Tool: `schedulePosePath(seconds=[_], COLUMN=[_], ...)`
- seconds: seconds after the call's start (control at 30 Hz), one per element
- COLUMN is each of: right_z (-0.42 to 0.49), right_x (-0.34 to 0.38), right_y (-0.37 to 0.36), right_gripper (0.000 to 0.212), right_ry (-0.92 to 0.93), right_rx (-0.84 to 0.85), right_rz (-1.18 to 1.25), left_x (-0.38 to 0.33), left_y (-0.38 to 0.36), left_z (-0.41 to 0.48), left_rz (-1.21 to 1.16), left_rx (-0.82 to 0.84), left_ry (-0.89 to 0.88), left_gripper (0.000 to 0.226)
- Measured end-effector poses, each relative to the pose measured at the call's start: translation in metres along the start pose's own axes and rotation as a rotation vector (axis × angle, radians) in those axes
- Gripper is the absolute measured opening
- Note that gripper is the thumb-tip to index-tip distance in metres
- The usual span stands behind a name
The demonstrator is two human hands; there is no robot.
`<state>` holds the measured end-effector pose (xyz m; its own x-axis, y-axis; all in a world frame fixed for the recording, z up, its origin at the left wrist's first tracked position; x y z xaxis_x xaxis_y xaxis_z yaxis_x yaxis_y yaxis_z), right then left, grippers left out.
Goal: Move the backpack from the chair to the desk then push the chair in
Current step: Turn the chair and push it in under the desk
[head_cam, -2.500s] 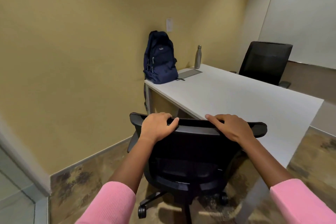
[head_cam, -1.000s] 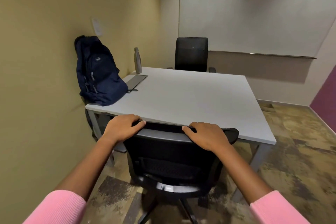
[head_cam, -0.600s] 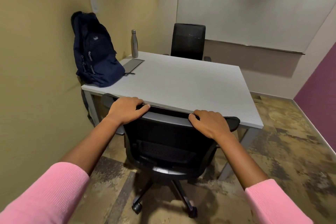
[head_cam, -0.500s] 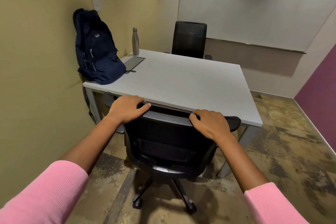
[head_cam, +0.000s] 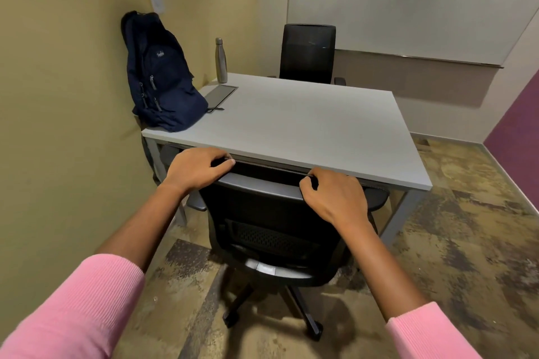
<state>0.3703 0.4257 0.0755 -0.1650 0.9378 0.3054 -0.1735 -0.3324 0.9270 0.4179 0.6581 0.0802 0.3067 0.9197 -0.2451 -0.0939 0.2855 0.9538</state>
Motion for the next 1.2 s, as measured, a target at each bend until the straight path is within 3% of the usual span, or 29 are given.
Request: schedulePosePath(seconds=[0.23, 0.43, 0.73, 1.2], right_z=[0.022, 0.046, 0.081, 0.138], right_x=[0.014, 0.015, 0.011, -0.014], right_y=[-0.006, -0.01, -0.016, -0.024], right_gripper=[0.038, 0.035, 0.028, 0.027], right_ry=[-0.077, -0.166, -0.202, -0.22], right_rx=[-0.068, -0.073, -0.034, -0.026], right_rz=[0.012, -0.014, -0.002, -0.038], left_x=[0.027, 0.042, 0.055, 0.058], left_y=[-0.003, -0.003, -0.007, -0.012], left_z=[0.029, 0.061, 0.094, 0.138], left_rz=[-0.005, -0.038, -0.07, -0.073], left_rx=[0.041, 0.053, -0.015, -0.082], left_ry=[-0.021, -0.085, -0.127, -0.076], left_gripper=[0.033, 0.054, 0.037, 0.039])
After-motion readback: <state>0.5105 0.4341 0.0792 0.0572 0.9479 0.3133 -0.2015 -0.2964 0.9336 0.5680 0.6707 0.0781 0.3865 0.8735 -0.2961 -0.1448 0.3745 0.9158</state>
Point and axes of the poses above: each hand's wrist, its own z-axis towards the middle knuckle, its own y-axis out of the back of the hand, x = y × z, the point moved 6 cm from there along z, towards the middle knuckle, and after that the axes turned 7 degrees about x, right-handed, at the moved point
